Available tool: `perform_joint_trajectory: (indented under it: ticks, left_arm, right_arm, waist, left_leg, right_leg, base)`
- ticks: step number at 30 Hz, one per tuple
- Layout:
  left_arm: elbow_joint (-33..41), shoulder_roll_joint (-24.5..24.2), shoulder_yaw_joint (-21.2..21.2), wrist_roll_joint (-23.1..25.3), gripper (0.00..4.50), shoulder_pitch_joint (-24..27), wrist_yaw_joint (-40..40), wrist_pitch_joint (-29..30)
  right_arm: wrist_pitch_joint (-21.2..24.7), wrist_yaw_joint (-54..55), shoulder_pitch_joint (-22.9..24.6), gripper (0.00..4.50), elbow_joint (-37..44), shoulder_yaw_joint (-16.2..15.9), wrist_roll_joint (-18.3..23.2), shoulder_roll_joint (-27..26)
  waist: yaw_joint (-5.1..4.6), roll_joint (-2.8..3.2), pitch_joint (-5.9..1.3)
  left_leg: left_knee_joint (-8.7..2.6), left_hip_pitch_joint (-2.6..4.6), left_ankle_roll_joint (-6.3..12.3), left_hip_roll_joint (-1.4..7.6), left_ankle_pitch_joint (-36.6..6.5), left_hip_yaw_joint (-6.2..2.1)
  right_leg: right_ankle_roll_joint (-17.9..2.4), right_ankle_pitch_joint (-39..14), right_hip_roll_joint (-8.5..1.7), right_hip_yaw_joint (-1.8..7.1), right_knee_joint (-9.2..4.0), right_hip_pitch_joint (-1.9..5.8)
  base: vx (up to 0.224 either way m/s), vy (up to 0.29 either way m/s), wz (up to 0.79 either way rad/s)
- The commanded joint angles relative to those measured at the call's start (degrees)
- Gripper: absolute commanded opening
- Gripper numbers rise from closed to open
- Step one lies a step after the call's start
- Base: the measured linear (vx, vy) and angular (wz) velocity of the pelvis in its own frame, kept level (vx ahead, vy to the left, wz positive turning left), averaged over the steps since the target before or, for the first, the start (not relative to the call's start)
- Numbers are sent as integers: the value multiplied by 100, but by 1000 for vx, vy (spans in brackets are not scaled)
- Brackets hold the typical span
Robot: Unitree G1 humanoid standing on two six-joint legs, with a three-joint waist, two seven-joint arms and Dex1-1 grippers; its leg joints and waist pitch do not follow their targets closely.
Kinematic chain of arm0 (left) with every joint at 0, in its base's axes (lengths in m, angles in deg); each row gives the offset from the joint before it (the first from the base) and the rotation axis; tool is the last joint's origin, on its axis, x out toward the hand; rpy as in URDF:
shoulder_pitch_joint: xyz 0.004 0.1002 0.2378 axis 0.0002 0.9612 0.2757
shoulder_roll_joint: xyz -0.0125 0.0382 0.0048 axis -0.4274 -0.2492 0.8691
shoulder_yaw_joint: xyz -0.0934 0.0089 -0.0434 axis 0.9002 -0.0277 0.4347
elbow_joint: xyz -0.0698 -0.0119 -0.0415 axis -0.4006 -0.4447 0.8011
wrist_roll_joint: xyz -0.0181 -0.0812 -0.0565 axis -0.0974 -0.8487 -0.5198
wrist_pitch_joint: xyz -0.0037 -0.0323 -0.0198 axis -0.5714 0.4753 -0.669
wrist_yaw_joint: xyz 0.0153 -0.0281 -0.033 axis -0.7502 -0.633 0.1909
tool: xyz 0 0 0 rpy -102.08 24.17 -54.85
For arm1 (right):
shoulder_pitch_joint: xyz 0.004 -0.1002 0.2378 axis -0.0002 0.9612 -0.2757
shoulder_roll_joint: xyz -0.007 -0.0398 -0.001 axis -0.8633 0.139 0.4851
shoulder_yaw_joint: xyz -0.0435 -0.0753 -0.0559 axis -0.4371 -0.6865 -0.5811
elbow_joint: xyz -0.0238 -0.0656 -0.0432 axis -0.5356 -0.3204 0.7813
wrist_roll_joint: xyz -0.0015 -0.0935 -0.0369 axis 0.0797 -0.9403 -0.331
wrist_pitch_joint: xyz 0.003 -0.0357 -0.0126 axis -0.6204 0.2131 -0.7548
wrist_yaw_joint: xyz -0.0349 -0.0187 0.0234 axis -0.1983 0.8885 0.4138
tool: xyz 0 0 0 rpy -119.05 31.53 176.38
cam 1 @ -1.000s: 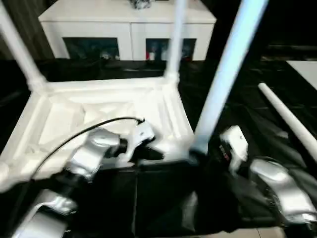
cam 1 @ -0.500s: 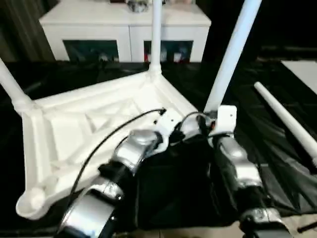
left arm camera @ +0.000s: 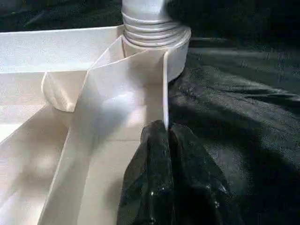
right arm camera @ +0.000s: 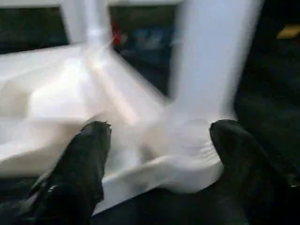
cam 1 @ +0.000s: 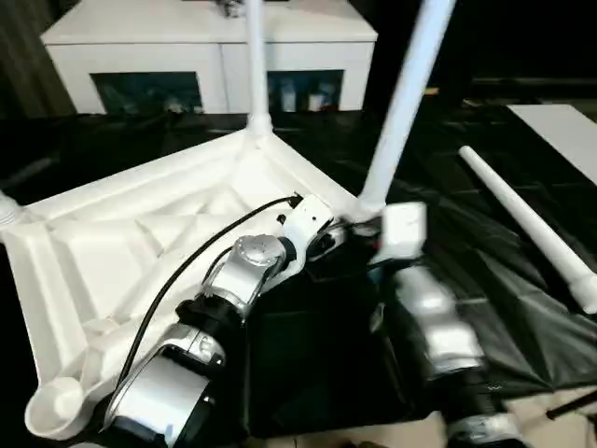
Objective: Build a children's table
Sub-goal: Rotate leg to tighten
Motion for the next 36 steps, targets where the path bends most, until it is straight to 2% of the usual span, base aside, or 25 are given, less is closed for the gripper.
perform_joint_trajectory:
  ticks: [1,3,4,5,6,7,8,9,10,11,13,15,18,20,21,23,26,30,33,35,36]
  left_arm:
    - [129,-163,62,-78,0,120,364,-203]
    - [349,-459,-43,-164,0,300,1028,-328]
    - [584,-722,-172,-206,0,447,1550,-306]
    - [595,-732,-176,-206,0,453,1565,-301]
    - [795,-930,-284,-250,0,561,1996,-326]
    - [795,-930,-284,-250,0,561,1996,-326]
    - [921,-1049,-355,-283,0,627,2282,-361]
    - [1343,-1406,-563,-434,0,821,3133,-399]
    - [1376,-1436,-579,-445,0,833,3193,-385]
    - [1536,-1581,-654,-500,0,893,3481,-319]
    - [1990,-1906,-825,-659,0,1021,4196,-42]
    - [2161,-1956,-850,-724,0,1051,4337,100]
    - [2278,-1959,-861,-754,0,1064,4388,125]
    - [2274,-1948,-859,-746,0,1058,4373,116]
    - [2300,-1943,-854,-744,0,1059,4366,130]
    - [2352,-1944,-849,-721,0,1058,4319,174]
    - [2393,-1959,-839,-681,0,1054,4295,216]
    - [2358,-1954,-814,-615,0,1045,4206,205]
    - [2067,-1806,-688,-422,0,954,3617,83]
    - [1829,-1663,-585,-346,0,857,3209,27]
    - [1533,-1471,-464,-253,0,715,2688,-136]
  right_arm:
    - [138,-270,189,415,338,30,115,147]
    - [427,-1047,598,428,1011,-5,321,625]
    - [744,-1687,883,437,1498,-78,536,1081]
    - [776,-1750,909,445,1547,-85,565,1128]
    - [1058,-2249,1117,445,1921,-127,804,1528]
    - [1058,-2249,1117,445,1921,-127,804,1528]
    - [1176,-2435,1200,445,2064,-137,896,1694]
    - [1328,-2995,1403,445,2347,-256,1019,2200]
    - [1346,-3053,1420,445,2368,-265,1042,2240]
    - [1435,-3328,1503,445,2468,-307,1156,2435]
    - [1656,-3866,1621,445,2625,-324,1404,2718]
    - [1743,-3998,1600,445,2645,-344,1471,2744]
    - [1717,-4101,1518,445,2608,-455,1401,2747]
    - [1720,-4093,1488,445,2579,-485,1372,2732]
    - [1737,-4111,1435,445,2540,-549,1355,2735]
    - [1696,-4185,1343,445,2452,-693,1254,2760]
    - [1668,-4230,1293,445,2402,-747,1130,2763]
    - [1626,-4212,1293,445,2420,-751,1101,2797]
    - [1506,-4024,1331,445,2397,-630,1019,2802]
    - [1445,-3883,1360,445,2370,-510,990,2766]
    - [1422,-3710,1393,445,2346,-340,1005,2687]
  waist:
    - [28,-53,-343]
    - [109,-46,-360]
    - [124,-48,-354]
    - [167,-48,-353]
    - [162,-25,-357]
    - [170,-35,-365]
    - [175,-15,-365]
    - [175,0,-357]
    - [172,-2,-363]
    - [177,27,-356]
    - [183,21,-365]
    - [211,14,-351]
    - [257,10,-333]
    - [257,-3,-327]
    - [256,-6,-325]
    - [247,-15,-322]
    - [248,-22,-322]
    - [254,-17,-346]
    - [263,-22,-343]
    - [273,-44,-343]
    - [267,-46,-334]
  left_leg:
    - [-502,160,85,260,-2277,-147]
    - [-489,142,257,284,-1865,-125]
    - [-493,138,322,282,-1795,-129]
    - [-482,150,404,304,-1695,-110]
    - [-475,161,413,300,-1702,-101]
    - [-472,144,426,308,-1620,-106]
    - [-475,140,418,307,-1568,-117]
    - [-493,162,413,337,-1615,-119]
    - [-485,159,399,340,-1586,-121]
    - [-490,182,372,343,-1627,-106]
    - [-481,203,342,345,-1666,-91]
    - [-481,221,329,347,-1696,-75]
    - [-497,243,180,349,-1871,-74]
    - [-501,249,107,343,-1964,-71]
    - [-511,240,32,341,-2032,-88]
    - [-514,231,-4,334,-2073,-93]
    - [-504,238,-7,326,-2072,-88]
    - [-490,223,72,328,-1823,-88]
    - [-472,234,95,325,-1818,-72]
    - [-466,234,99,322,-1883,-77]
    - [-465,215,104,313,-1900,-78]
  right_leg:
    - [-979,-2002,-290,166,-458,174]
    - [-1005,-1603,-288,191,-423,209]
    - [-1033,-1497,-272,185,-415,240]
    - [-1091,-1358,-281,198,-396,229]
    - [-1174,-1327,-277,197,-388,220]
    - [-1205,-1292,-289,195,-369,244]
    - [-1221,-1259,-289,190,-354,245]
    - [-1233,-1237,-277,195,-359,236]
    - [-1267,-1150,-279,194,-335,245]
    - [-1350,-1074,-275,201,-334,226]
    - [-1471,-905,-272,209,-295,227]
    - [-1499,-949,-268,215,-305,204]
    - [-1428,-1317,-281,219,-326,180]
    - [-1362,-1492,-280,227,-345,167]
    - [-1285,-1642,-293,232,-349,176]
    - [-1219,-1761,-296,231,-359,174]
    - [-1162,-1867,-297,239,-378,159]
    - [-1197,-1535,-283,232,-342,183]
    - [-1260,-1431,-274,230,-338,173]
    - [-1232,-1599,-297,230,-363,188]
    - [-1195,-1695,-294,229,-374,187]
  base:
    - [0,0,0]
    - [0,0,0]
    - [0,0,0]
    - [50,-17,0]
    - [0,0,0]
    - [0,0,0]
    - [0,0,0]
    - [0,0,0]
    - [0,0,0]
    - [0,0,0]
    - [0,0,0]
    - [0,0,0]
    - [0,0,0]
    - [0,0,0]
    - [0,0,0]
    - [0,0,0]
    - [0,0,0]
    - [0,0,0]
    - [0,0,0]
    - [0,0,0]
    - [0,0,0]
